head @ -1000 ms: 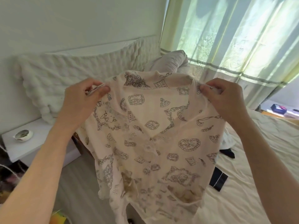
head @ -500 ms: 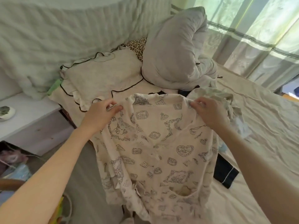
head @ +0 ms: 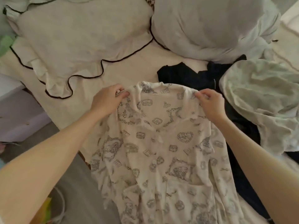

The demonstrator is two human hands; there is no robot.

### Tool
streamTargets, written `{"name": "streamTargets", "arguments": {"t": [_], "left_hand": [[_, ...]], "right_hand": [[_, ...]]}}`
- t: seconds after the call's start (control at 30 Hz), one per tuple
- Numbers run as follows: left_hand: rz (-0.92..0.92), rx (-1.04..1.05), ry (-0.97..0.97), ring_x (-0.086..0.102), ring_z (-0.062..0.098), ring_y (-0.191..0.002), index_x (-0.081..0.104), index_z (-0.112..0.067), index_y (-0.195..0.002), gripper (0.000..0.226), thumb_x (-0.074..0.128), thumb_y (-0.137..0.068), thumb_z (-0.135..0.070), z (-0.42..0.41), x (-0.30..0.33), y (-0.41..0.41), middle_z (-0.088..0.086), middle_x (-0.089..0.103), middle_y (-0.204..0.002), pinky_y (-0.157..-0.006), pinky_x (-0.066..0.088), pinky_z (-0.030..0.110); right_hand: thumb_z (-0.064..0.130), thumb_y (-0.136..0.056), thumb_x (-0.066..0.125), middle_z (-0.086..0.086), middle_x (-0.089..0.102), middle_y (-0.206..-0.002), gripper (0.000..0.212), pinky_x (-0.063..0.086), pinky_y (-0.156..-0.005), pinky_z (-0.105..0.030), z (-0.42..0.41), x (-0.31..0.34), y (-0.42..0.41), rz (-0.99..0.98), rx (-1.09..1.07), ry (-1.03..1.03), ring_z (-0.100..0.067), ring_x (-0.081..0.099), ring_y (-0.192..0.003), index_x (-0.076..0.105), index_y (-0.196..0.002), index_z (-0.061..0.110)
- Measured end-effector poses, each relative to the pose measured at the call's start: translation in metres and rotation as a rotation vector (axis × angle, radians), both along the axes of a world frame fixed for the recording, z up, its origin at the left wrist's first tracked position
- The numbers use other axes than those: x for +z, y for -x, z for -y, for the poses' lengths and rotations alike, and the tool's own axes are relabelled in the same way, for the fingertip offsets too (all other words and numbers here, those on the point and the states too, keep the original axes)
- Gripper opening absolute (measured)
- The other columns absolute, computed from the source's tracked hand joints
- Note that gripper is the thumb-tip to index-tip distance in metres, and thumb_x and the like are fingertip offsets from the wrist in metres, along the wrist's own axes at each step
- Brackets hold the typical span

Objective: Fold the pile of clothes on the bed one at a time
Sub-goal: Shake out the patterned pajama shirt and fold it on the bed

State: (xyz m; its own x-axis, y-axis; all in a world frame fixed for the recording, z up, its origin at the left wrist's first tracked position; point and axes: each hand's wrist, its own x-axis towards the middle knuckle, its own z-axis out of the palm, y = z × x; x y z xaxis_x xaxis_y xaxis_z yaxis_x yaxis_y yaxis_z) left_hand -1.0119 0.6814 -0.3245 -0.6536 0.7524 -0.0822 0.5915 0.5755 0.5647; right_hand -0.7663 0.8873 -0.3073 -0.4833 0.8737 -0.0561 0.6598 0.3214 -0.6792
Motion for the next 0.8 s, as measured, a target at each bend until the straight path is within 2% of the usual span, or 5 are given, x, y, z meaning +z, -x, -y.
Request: {"name": "streamTargets", "arguments": {"t": [0.23,0.37,0.47,0.6,0.8], "left_hand": [[0.118,-0.042,0.009,0.051,0.017,-0.097,0.061,-0.019,-0.113,0.031,0.052,-0.093,-0.04,-0.044,-0.083,0.021,0.002,0.054,-0.105,-0.082,0.039,0.031],[0.195,0.033,0.114,0.039,0.028,-0.127,0.043,-0.012,-0.137,0.042,0.045,-0.098,-0.026,-0.015,-0.115,0.01,0.016,0.043,-0.136,-0.107,0.03,0.037],[0.167,0.097,0.097,0.04,0.026,-0.123,0.044,-0.012,-0.136,0.04,0.045,-0.098,-0.023,0.021,-0.123,0.001,0.014,0.045,-0.133,-0.104,0.03,0.035],[0.218,0.253,0.059,0.049,0.014,-0.104,0.049,-0.014,-0.13,0.038,0.046,-0.097,-0.033,0.065,-0.13,-0.001,-0.005,0.054,-0.116,-0.086,0.038,0.026],[0.511,0.393,0.114,0.051,-0.008,-0.081,0.054,-0.025,-0.109,0.019,0.049,-0.094,-0.037,0.131,-0.153,-0.019,-0.023,0.055,-0.089,-0.062,0.036,0.01]], "right_hand": [[0.038,-0.093,0.045,-0.002,0.06,-0.09,0.028,0.046,-0.079,-0.036,-0.03,-0.086,0.022,0.078,-0.133,0.088,-0.014,0.054,-0.082,0.065,-0.093,0.02],[0.034,-0.101,0.034,-0.012,0.039,-0.145,0.046,0.024,-0.113,-0.043,0.003,-0.11,0.021,0.28,-0.046,-0.089,-0.027,0.031,-0.136,0.041,-0.14,0.012],[0.029,-0.101,0.037,-0.015,0.027,-0.153,0.048,0.005,-0.118,-0.049,0.059,-0.116,0.023,0.35,0.232,-0.213,-0.031,0.017,-0.145,0.035,-0.145,0.01],[0.031,-0.097,0.043,-0.017,0.032,-0.151,0.047,0.009,-0.115,-0.057,0.134,-0.131,0.037,0.335,0.561,-0.21,-0.036,0.023,-0.142,0.045,-0.14,0.01],[0.046,-0.1,0.033,-0.002,0.006,-0.158,0.054,-0.004,-0.117,-0.052,0.187,-0.178,0.038,0.486,0.663,-0.115,-0.025,0.0,-0.146,0.025,-0.149,0.025]]}}
